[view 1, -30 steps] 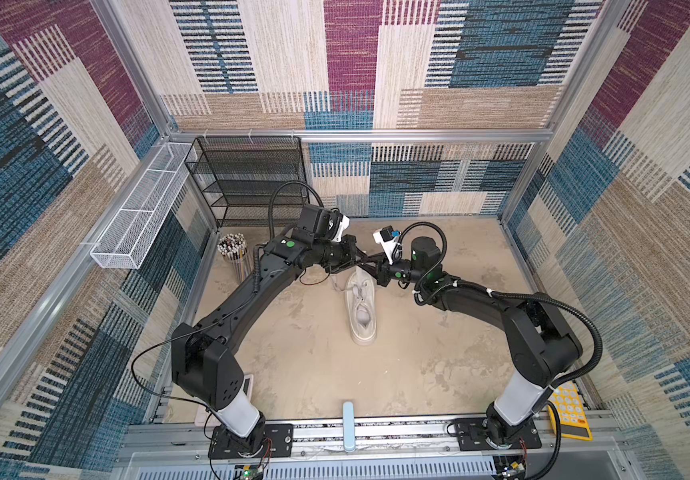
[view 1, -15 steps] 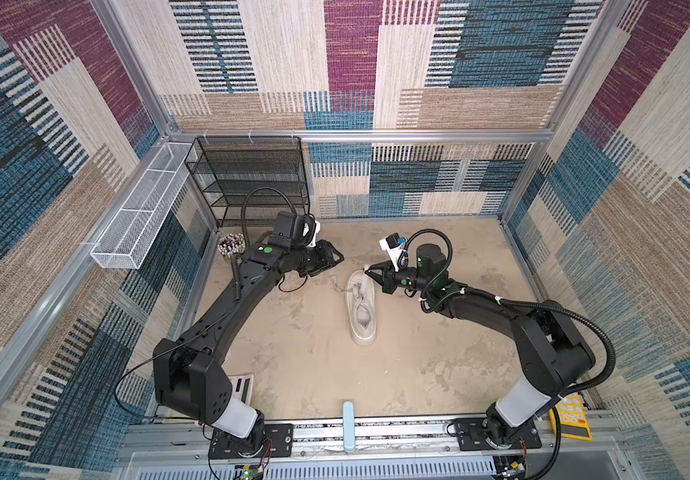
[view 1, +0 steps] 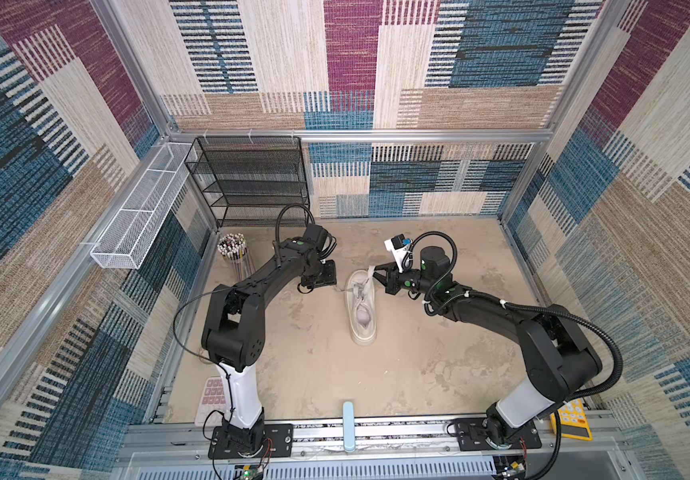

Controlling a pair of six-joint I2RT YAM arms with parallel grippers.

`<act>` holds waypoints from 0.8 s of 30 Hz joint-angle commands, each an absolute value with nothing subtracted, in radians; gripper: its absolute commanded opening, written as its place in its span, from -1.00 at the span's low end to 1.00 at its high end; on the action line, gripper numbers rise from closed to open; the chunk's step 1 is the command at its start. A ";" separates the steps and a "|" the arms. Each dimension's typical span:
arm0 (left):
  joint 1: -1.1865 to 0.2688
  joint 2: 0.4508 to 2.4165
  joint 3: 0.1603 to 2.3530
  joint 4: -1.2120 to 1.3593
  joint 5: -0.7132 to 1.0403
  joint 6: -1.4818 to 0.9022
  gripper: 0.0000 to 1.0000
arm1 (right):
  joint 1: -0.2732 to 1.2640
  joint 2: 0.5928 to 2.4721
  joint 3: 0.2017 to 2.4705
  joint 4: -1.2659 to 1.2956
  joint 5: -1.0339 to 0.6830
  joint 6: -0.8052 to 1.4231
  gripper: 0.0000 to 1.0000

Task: Tie the shoes

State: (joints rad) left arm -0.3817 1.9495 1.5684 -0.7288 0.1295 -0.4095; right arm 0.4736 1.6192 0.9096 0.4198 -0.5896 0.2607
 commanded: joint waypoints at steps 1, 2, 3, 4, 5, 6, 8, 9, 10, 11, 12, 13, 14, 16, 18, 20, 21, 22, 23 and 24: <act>-0.406 2.010 1.628 -0.738 0.037 -0.336 0.00 | 0.474 1.605 0.910 0.419 -0.571 0.273 -1.00; -0.411 2.039 1.651 -0.752 0.027 -0.329 0.00 | 0.474 1.603 0.911 0.415 -0.568 0.272 -1.00; -0.412 2.064 1.670 -0.764 0.021 -0.328 0.01 | 0.475 1.601 0.911 0.411 -0.565 0.268 -1.00; -0.414 2.086 1.686 -0.772 0.018 -0.327 0.01 | 0.475 1.598 0.911 0.408 -0.564 0.267 -1.00; -0.419 2.107 1.697 -0.773 0.016 -0.328 0.01 | 0.474 1.594 0.910 0.406 -0.563 0.266 -1.00; -0.423 2.118 1.701 -0.773 0.015 -0.331 0.00 | 0.474 1.592 0.908 0.406 -0.562 0.267 -1.00; -0.432 2.147 1.717 -0.772 0.011 -0.328 0.01 | 0.474 1.589 0.904 0.405 -0.559 0.267 -1.00; -0.434 2.156 1.721 -0.773 0.014 -0.330 0.00 | 0.474 1.589 0.904 0.405 -0.559 0.267 -1.00; -0.434 2.167 1.726 -0.772 0.012 -0.334 -0.01 | 0.474 1.591 0.904 0.404 -0.561 0.267 -1.00; -0.437 2.175 1.728 -0.772 0.006 -0.337 -0.02 | 0.475 1.591 0.903 0.403 -0.562 0.267 -1.00; -0.437 2.182 1.727 -0.773 0.005 -0.341 -0.03 | 0.474 1.592 0.904 0.403 -0.561 0.270 -1.00; -0.438 2.189 1.728 -0.773 0.008 -0.346 -0.05 | 0.475 1.594 0.904 0.405 -0.563 0.272 -1.00; -0.440 2.198 1.730 -0.773 0.011 -0.349 -0.07 | 0.474 1.594 0.905 0.408 -0.563 0.274 -1.00; -0.448 2.219 1.742 -0.771 0.019 -0.350 -0.12 | 0.475 1.595 0.905 0.411 -0.563 0.276 -1.00; -0.457 2.232 1.751 -0.771 0.022 -0.353 -0.27 | 0.474 1.595 0.908 0.409 -0.560 0.278 -1.00; -0.461 2.234 1.748 -0.773 0.007 -0.353 -0.59 | 0.475 1.592 0.905 0.407 -0.552 0.282 -1.00; -0.460 2.230 1.745 -0.773 -0.003 -0.354 -0.75 | 0.474 1.590 0.902 0.407 -0.551 0.285 -1.00; -0.459 2.223 1.737 -0.774 -0.013 -0.355 -0.92 | 0.475 1.586 0.898 0.407 -0.548 0.290 -1.00; -0.457 2.211 1.729 -0.778 -0.022 -0.354 -1.00 | 0.474 1.581 0.888 0.409 -0.545 0.295 -1.00; -0.456 2.196 1.721 -0.780 -0.031 -0.354 -1.00 | 0.474 1.575 0.880 0.411 -0.541 0.300 -1.00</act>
